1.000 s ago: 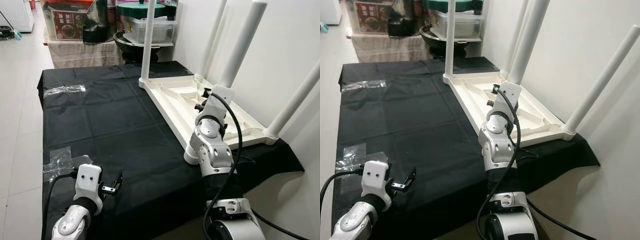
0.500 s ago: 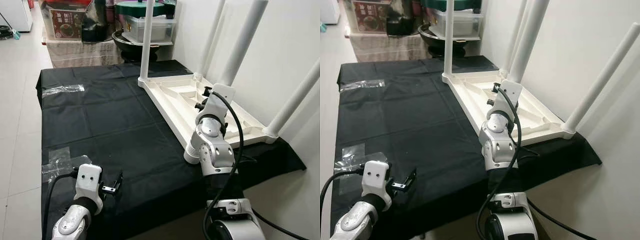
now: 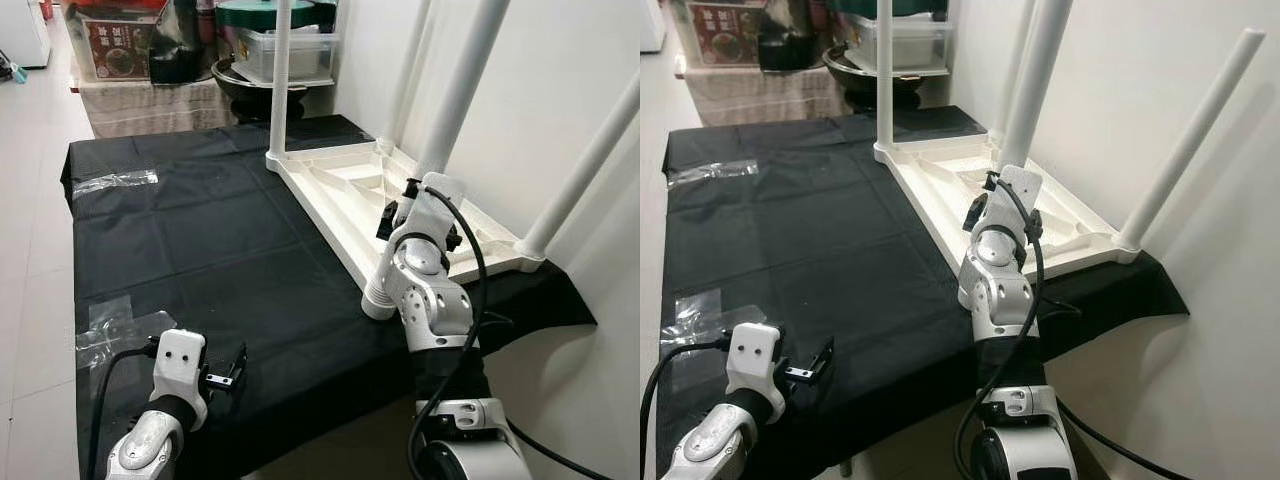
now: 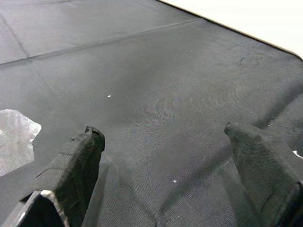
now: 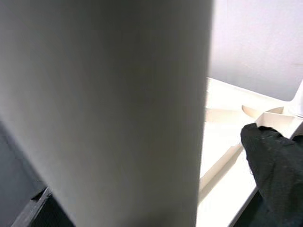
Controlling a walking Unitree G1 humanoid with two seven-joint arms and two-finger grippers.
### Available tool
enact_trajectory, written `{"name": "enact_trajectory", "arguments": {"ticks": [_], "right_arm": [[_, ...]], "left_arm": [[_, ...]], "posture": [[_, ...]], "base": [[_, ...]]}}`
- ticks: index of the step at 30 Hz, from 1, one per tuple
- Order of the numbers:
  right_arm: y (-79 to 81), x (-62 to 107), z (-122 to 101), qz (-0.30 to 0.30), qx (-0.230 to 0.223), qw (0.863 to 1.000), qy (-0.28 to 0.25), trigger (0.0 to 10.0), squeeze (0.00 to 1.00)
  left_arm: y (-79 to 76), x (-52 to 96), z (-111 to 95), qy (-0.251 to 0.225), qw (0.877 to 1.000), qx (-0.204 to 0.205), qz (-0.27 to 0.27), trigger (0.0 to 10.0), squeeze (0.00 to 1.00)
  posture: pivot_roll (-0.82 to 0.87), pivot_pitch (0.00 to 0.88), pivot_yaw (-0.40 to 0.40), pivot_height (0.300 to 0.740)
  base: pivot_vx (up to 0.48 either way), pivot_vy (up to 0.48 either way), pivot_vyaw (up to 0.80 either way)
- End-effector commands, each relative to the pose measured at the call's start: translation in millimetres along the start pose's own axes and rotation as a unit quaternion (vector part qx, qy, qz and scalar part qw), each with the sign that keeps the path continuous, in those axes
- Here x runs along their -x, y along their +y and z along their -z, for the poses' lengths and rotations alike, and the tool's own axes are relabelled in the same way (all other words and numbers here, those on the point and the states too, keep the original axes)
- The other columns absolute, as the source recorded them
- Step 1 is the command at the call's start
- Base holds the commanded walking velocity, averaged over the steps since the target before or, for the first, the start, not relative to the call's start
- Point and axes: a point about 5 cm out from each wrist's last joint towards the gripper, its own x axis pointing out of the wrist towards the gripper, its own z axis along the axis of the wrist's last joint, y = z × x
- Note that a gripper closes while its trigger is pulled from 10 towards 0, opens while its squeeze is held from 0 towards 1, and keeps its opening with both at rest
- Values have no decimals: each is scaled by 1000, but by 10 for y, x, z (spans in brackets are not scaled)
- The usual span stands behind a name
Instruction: Building children table
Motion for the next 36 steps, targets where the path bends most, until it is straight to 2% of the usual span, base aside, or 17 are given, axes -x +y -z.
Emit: {"name": "enact_trajectory", "arguments": {"ticks": [1,3,5,8,10,11,12,13,14,20,23,24,26,27,29,35,36], "right_arm": [[6,50,120,-8,-12,1000,25,10000,1000],[-4,39,33,-49,-17,999,11,10000,1000],[-6,37,10,-61,-18,998,8,10000,1000],[0,31,-135,-183,-13,983,-17,10000,1000],[-16,28,-169,-209,-8,978,-22,10000,1000],[-36,16,-201,-255,13,967,-23,10000,1000],[-69,-5,-211,-254,22,967,-24,10000,196],[-69,-5,-211,-254,22,967,-24,10000,196],[-107,-38,-230,-264,36,964,-25,10000,0],[-252,-184,-305,-292,76,953,-27,10000,0],[-344,-291,-377,-342,89,935,-27,10000,0],[-344,-291,-377,-342,89,935,-27,10000,0],[-387,-328,-417,-366,88,926,-27,10000,0],[-413,-362,-471,-393,92,914,-32,10000,0],[-451,-414,-534,-419,106,901,-40,10000,0],[-474,-485,-547,-435,109,893,-36,10000,0],[-472,-496,-539,-445,105,889,-32,9176,0]], "left_arm": [[-20,-10,13,1,1000,-8,7,10000,0],[-18,-10,13,1,1000,-9,7,10000,0],[-18,-10,13,1,1000,-9,7,10000,0],[-16,-14,14,1,1000,-9,8,10000,0],[-17,-16,13,1,1000,-10,9,10000,0],[-19,-23,11,0,1000,-10,10,10000,0],[-20,-26,10,0,1000,-10,11,10000,0],[-20,-26,10,0,1000,-10,11,10000,0],[-21,-27,9,0,1000,-10,11,10000,0],[-19,-25,8,0,1000,-10,11,10000,0],[-10,-21,8,0,1000,-11,10,10000,0],[-10,-21,8,0,1000,-11,10,10000,0],[-8,-22,7,0,1000,-11,10,10000,0],[-8,-29,4,0,1000,-11,10,10000,0],[-11,-37,-1,-1,1000,-11,11,10000,0],[-13,-38,-4,-2,1000,-11,11,10000,0],[-12,-37,-4,-2,1000,-11,11,10000,0]], "posture": [[81,0,-119,740],[81,0,-117,740],[81,0,-117,740],[68,0,-109,740],[68,0,-109,740],[68,0,-109,740],[65,0,-108,740],[65,0,-108,740],[65,0,-108,740],[70,0,-109,740],[71,0,-110,740],[71,0,-110,740],[71,0,-110,740],[71,0,-112,740],[71,0,-112,740],[79,0,-116,740],[79,0,-116,740]], "base": [[0,0,0],[0,0,0],[0,0,0],[0,0,0],[0,0,0],[0,0,0],[0,0,0],[0,0,0],[0,0,0],[0,0,0],[0,0,0],[0,0,0],[0,0,0],[0,0,0],[0,0,0],[0,0,0],[0,0,0]]}}
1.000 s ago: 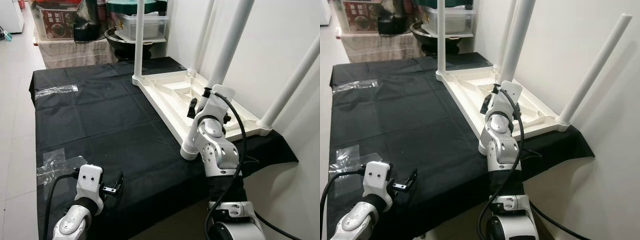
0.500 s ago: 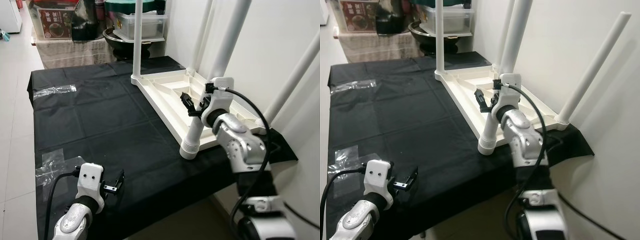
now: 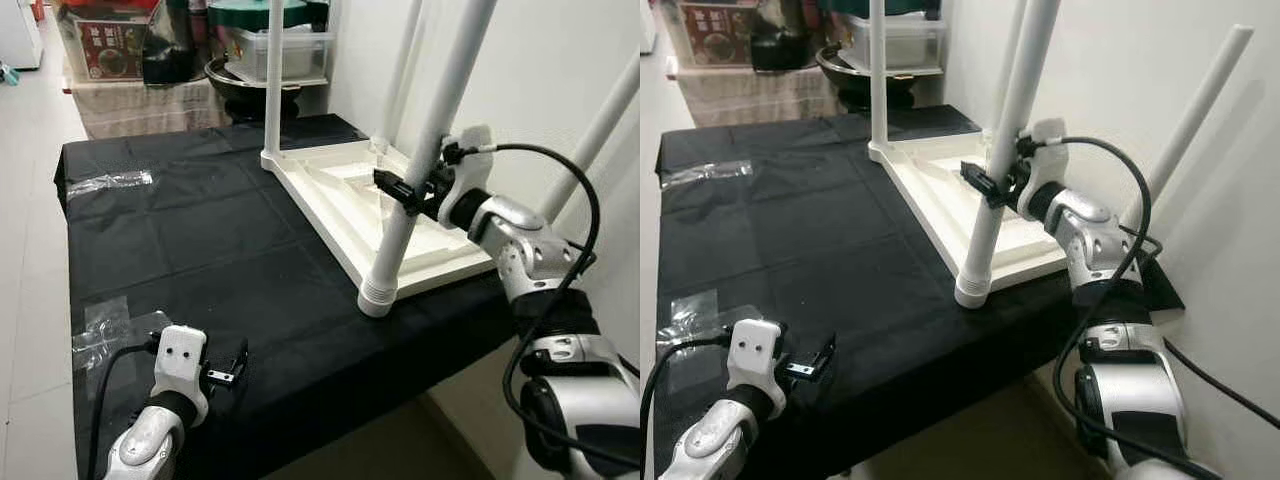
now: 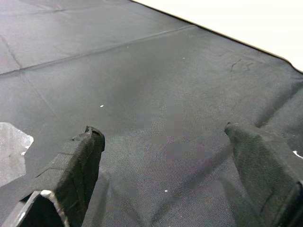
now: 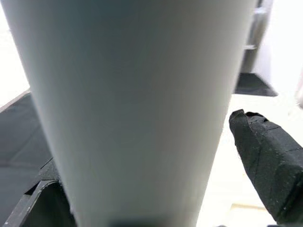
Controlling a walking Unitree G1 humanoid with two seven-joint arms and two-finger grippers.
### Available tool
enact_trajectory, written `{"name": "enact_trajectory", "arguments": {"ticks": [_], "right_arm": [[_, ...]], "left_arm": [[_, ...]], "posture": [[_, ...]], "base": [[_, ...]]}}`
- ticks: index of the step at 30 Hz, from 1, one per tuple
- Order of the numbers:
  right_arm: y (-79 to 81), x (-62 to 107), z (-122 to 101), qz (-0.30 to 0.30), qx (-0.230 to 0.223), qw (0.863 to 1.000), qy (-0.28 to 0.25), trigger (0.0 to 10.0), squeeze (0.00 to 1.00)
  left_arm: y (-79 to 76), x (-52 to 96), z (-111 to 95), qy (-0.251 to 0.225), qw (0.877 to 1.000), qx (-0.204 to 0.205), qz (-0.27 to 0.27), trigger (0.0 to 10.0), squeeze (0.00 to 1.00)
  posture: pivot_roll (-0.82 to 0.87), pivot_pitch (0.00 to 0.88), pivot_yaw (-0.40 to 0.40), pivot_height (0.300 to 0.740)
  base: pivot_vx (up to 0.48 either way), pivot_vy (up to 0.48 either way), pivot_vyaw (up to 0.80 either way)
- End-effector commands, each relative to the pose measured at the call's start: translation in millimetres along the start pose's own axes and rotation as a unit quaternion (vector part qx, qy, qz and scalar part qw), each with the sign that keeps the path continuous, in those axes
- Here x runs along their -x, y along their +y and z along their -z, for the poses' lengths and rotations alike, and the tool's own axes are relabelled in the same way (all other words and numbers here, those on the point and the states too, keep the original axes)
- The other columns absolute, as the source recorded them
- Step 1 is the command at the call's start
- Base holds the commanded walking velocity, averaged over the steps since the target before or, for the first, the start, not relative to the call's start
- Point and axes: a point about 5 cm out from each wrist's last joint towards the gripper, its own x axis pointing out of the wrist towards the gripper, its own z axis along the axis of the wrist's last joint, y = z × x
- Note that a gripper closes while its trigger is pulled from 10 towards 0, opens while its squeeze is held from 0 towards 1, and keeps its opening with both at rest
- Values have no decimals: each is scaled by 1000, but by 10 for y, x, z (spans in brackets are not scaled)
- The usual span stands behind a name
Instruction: Building children table
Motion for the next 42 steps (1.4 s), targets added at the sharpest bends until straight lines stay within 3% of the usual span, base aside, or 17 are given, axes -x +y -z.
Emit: {"name": "enact_trajectory", "arguments": {"ticks": [1,2,12,15,17,18,19,20,21,23,25,26,27,31,34,42], "right_arm": [[-21,-12,19,-20,-3,1000,5,3569,0],[-17,-20,30,-32,-5,999,6,0,0],[-26,-41,146,-71,1,997,32,0,0],[-60,-55,269,-18,3,998,62,0,0],[-110,-82,343,80,-25,994,66,0,0],[-110,-82,343,80,-25,994,66,0,0],[-146,-78,408,151,-41,985,73,0,0],[-188,-39,498,243,-59,965,81,0,0],[-188,-39,498,243,-59,965,81,0,0],[-173,47,667,354,-77,927,96,0,0],[29,89,874,408,-109,900,109,0,0],[357,81,1012,434,-129,884,115,0,0],[439,77,1030,439,-130,882,115,0,0],[533,51,1024,441,-123,882,111,0,0],[695,-13,861,428,-84,897,72,0,0],[807,-39,858,418,-65,901,99,0,0]], "left_arm": [[-7,-3,32,8,1000,-8,6,10000,0],[-4,-1,30,8,1000,-9,5,10000,0],[-13,3,24,7,1000,-10,8,10000,0],[-24,9,22,7,1000,-10,10,10000,0],[-22,15,24,8,1000,-10,10,10000,0],[-22,15,24,8,1000,-10,10,10000,0],[-20,19,27,8,1000,-10,10,10000,0],[-16,25,29,9,1000,-10,10,10000,0],[-16,25,29,9,1000,-10,10,10000,0],[-14,31,34,10,1000,-11,9,10000,0],[-13,34,37,11,1000,-10,9,10000,0],[-14,34,36,11,1000,-10,10,10000,0],[-14,33,35,11,1000,-10,10,10000,0],[-13,33,29,11,1000,-11,10,10000,0],[31,48,27,10,1000,-14,5,10000,0],[-14,31,47,10,1000,-9,4,10000,0]], "posture": [[88,0,-121,740],[88,0,-121,740],[91,0,-123,740],[91,0,-122,740],[89,0,-122,740],[89,0,-122,740],[90,0,-121,740],[88,0,-119,740],[88,0,-119,740],[88,0,-116,740],[90,0,-112,740],[92,0,-109,740],[92,0,-109,740],[95,0,-111,740],[95,0,-111,740],[90,0,-127,740]], "base": [[0,0,0],[0,0,0],[0,0,0],[0,0,0],[0,0,0],[0,0,0],[0,0,0],[0,0,0],[0,0,0],[0,0,0],[0,0,0],[0,0,0],[0,0,0],[0,0,0],[0,0,0],[0,0,0]]}}
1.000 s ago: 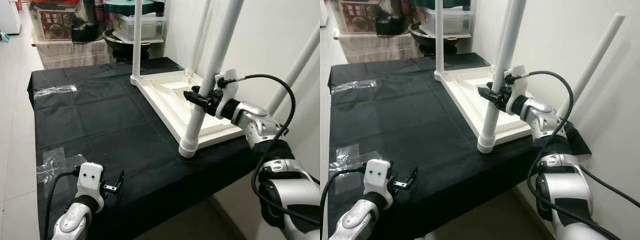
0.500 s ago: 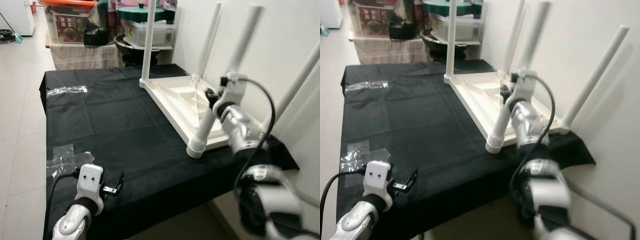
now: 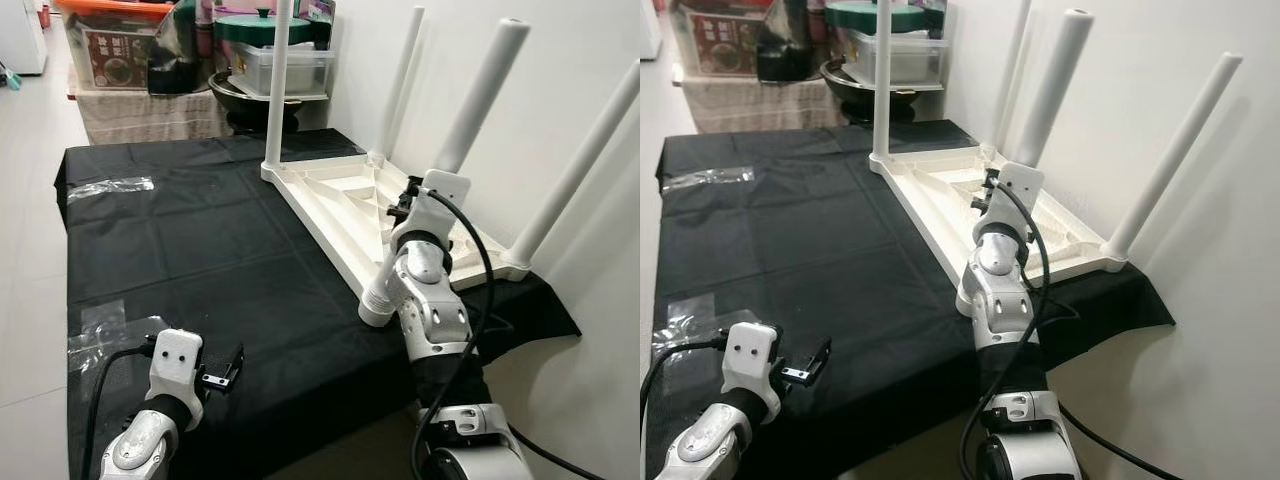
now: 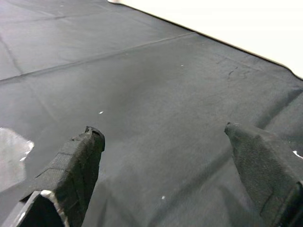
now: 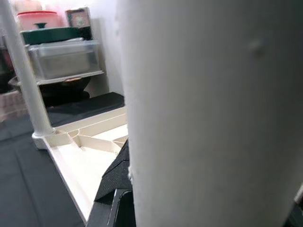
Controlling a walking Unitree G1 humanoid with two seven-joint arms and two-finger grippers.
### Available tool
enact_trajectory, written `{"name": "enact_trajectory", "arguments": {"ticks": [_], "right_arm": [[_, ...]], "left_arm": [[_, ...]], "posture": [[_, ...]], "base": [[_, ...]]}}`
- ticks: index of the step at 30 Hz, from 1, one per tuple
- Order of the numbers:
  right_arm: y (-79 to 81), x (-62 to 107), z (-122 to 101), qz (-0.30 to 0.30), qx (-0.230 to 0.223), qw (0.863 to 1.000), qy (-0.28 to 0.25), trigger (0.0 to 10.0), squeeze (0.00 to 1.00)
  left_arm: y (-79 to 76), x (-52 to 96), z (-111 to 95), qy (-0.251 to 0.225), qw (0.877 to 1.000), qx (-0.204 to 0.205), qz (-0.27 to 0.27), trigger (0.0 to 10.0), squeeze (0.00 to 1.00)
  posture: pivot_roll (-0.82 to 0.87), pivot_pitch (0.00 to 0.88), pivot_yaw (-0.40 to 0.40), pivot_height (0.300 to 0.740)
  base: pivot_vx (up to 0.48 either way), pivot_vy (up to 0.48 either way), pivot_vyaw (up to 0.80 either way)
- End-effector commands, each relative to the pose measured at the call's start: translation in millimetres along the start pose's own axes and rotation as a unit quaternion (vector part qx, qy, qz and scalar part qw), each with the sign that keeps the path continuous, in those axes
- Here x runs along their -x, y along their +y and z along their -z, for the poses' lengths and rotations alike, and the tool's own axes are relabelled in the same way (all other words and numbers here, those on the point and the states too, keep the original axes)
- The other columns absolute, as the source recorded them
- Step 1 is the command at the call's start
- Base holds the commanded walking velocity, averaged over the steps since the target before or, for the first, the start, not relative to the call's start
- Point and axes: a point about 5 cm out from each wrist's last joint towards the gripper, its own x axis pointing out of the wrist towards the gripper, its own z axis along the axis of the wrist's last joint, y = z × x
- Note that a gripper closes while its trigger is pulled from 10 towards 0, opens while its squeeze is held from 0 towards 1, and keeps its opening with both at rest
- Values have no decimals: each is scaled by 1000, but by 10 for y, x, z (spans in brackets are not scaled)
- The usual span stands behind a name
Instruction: Building children table
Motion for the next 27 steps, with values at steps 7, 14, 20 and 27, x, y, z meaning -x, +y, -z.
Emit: {"name": "enact_trajectory", "arguments": {"ticks": [7,14,20,27], "right_arm": [[-115,9,371,27,40,994,101,0,0],[-172,82,424,72,39,991,111,0,0],[-147,122,442,77,39,989,117,0,0],[-60,119,426,42,25,991,126,4824,0]], "left_arm": [[-42,-17,16,2,1000,-1,5,10000,0],[-42,-7,20,3,1000,-1,6,10000,0],[-41,-10,15,2,1000,-2,6,10000,0],[-36,-11,10,2,1000,-2,6,10000,0]], "posture": [[89,0,-129,740],[90,0,-126,740],[90,0,-126,740],[90,0,-126,740]], "base": [[0,0,0],[0,0,0],[0,0,0],[0,0,0]]}}
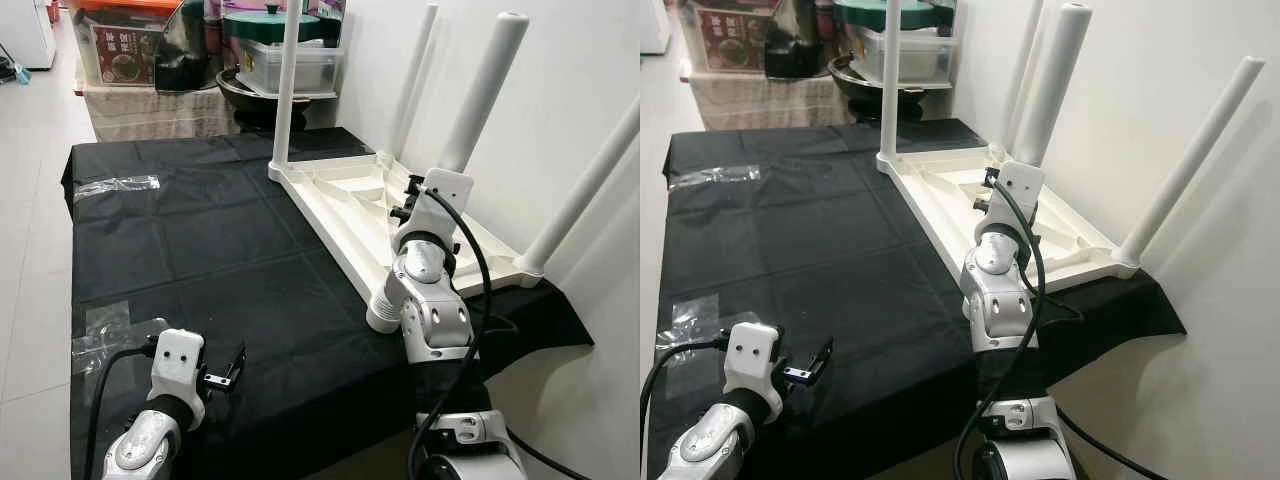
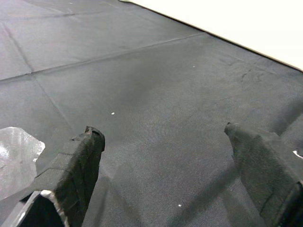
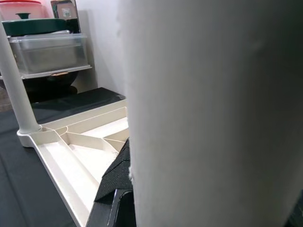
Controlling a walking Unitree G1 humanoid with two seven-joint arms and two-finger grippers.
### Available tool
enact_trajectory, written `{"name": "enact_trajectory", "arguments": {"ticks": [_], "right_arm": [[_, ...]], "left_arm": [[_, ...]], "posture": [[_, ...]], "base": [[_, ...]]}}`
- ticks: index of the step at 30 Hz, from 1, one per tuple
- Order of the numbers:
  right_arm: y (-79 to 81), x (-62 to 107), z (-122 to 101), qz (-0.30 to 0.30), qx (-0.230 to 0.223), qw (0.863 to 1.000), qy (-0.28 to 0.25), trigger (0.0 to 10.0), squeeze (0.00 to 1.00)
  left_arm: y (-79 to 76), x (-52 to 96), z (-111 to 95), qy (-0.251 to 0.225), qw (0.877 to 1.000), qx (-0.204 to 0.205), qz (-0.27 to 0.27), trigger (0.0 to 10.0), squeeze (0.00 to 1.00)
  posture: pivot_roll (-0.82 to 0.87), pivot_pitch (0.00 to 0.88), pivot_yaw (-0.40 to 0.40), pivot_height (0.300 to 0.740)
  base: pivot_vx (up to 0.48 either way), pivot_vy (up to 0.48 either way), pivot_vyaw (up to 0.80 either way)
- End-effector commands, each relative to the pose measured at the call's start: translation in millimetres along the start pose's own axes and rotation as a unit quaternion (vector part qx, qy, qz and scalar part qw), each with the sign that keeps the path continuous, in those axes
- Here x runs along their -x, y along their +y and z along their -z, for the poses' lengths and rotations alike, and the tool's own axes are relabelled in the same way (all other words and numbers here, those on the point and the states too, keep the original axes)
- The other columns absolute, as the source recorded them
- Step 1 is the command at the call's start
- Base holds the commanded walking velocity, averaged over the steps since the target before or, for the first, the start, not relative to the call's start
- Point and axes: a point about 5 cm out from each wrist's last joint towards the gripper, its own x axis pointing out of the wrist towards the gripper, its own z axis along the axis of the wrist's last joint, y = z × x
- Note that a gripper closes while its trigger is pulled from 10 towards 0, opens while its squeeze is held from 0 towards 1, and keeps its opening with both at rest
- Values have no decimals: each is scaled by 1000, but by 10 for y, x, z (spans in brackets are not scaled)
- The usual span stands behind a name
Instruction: Building children table
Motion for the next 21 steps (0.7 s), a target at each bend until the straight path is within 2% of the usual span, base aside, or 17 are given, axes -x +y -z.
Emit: {"name": "enact_trajectory", "arguments": {"ticks": [1,11,21], "right_arm": [[13,66,446,-8,20,993,113,10000,0],[13,59,289,-29,17,993,116,10000,0],[-20,55,263,-27,15,993,114,10000,0]], "left_arm": [[-23,-8,11,3,1000,-6,7,10000,0],[-32,-22,14,3,1000,-6,11,10000,0],[-40,-27,13,3,1000,-5,12,10000,0]], "posture": [[90,0,-124,740],[80,0,-120,740],[72,0,-118,740]], "base": [[0,0,0],[0,0,0],[0,0,0]]}}
